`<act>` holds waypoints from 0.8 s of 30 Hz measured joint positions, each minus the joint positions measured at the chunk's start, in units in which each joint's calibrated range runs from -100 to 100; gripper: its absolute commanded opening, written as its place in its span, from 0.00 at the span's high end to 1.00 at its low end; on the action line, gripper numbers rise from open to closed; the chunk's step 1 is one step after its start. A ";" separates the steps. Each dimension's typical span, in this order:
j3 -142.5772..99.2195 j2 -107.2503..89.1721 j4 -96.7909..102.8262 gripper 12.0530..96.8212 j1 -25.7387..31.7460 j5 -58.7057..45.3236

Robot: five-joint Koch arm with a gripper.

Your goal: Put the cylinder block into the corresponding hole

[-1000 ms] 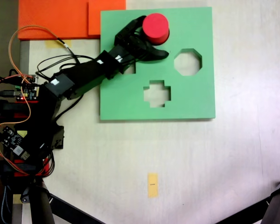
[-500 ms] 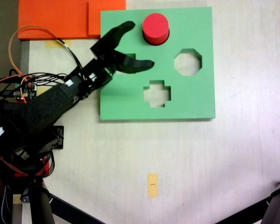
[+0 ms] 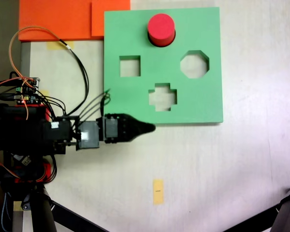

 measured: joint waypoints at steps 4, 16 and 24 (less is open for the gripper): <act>-17.64 -0.14 0.10 0.56 -1.86 -0.54; -41.06 -0.55 17.72 0.57 -1.03 -0.73; -41.06 -0.55 17.33 0.57 -0.10 -1.61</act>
